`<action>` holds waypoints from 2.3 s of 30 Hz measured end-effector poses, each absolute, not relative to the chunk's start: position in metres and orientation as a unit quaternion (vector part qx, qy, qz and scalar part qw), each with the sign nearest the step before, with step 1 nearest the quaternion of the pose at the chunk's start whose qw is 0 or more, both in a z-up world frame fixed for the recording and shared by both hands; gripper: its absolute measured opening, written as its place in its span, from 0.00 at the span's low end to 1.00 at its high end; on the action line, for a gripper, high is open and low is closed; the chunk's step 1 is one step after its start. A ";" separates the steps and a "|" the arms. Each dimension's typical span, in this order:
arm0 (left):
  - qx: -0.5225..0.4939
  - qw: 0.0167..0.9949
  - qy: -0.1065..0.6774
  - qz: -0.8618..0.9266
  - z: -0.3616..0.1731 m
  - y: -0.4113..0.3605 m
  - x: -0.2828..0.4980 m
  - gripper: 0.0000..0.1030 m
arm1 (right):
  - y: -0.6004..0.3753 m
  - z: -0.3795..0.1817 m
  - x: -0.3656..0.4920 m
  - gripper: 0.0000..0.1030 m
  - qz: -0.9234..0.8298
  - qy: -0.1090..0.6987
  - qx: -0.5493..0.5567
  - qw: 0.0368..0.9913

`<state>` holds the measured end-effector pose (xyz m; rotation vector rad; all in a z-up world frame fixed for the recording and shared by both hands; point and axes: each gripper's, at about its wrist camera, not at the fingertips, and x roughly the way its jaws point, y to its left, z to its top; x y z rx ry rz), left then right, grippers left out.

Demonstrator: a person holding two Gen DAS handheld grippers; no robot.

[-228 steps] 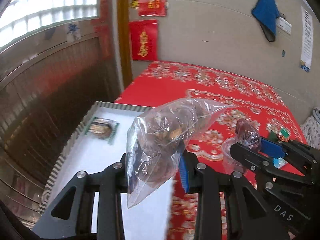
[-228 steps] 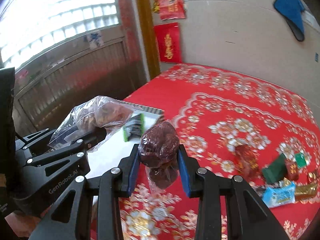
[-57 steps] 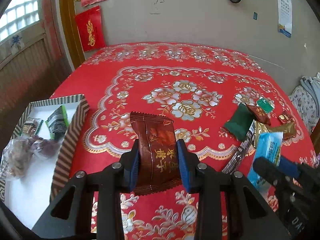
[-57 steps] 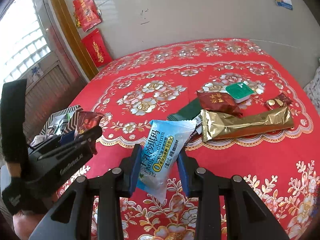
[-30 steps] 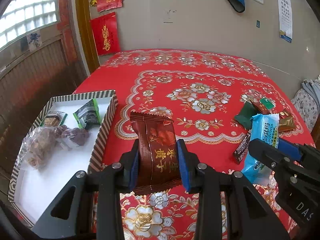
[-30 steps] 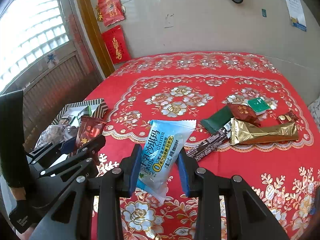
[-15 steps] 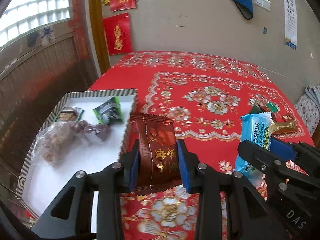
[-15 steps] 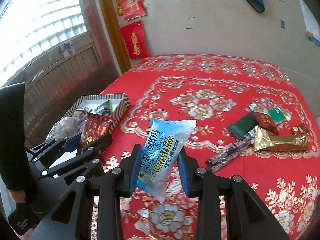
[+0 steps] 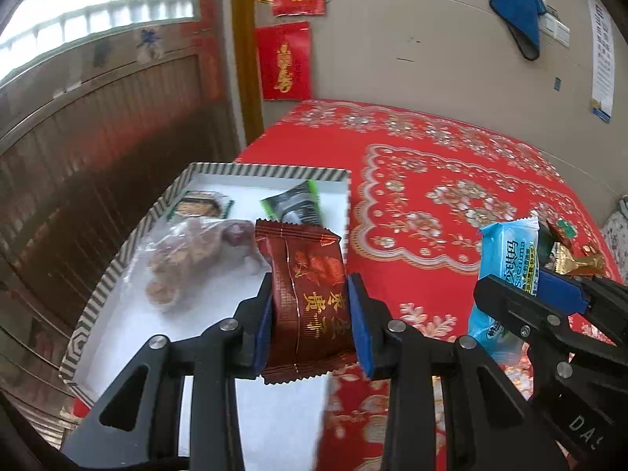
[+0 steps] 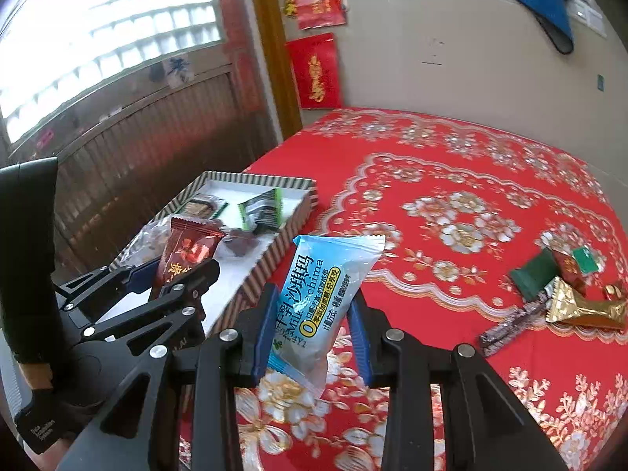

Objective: Organize snacks
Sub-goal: 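Lift both held snacks and carry them over the white tray, then lower both snacks into the tray and open both tools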

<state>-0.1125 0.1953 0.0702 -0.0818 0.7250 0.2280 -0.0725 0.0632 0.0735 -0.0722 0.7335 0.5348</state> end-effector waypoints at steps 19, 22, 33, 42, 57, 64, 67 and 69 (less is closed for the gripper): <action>-0.063 0.910 0.373 0.172 0.046 0.262 -0.134 0.36 | 0.142 0.064 -0.073 0.34 0.318 0.359 -0.086 0.873; -0.064 0.908 0.375 0.178 0.043 0.269 -0.136 0.36 | 0.150 0.063 -0.072 0.34 0.323 0.360 -0.090 0.870; -0.060 0.900 0.387 0.192 0.031 0.282 -0.141 0.36 | 0.181 0.044 -0.066 0.34 0.344 0.385 -0.106 0.850; -0.056 0.896 0.396 0.194 0.020 0.285 -0.139 0.36 | 0.190 0.030 -0.062 0.34 0.345 0.402 -0.115 0.840; -0.053 0.889 0.411 0.196 0.010 0.290 -0.135 0.37 | 0.203 0.013 -0.056 0.34 0.343 0.417 -0.125 0.832; -0.060 0.885 0.417 0.201 0.007 0.292 -0.135 0.66 | 0.202 0.016 -0.056 0.56 0.348 0.407 -0.119 0.836; -0.055 0.887 0.409 0.206 0.012 0.291 -0.138 0.68 | 0.197 0.022 -0.058 0.56 0.349 0.400 -0.116 0.840; -0.057 0.889 0.406 0.203 0.016 0.290 -0.140 0.72 | 0.189 0.029 -0.060 0.56 0.347 0.394 -0.107 0.844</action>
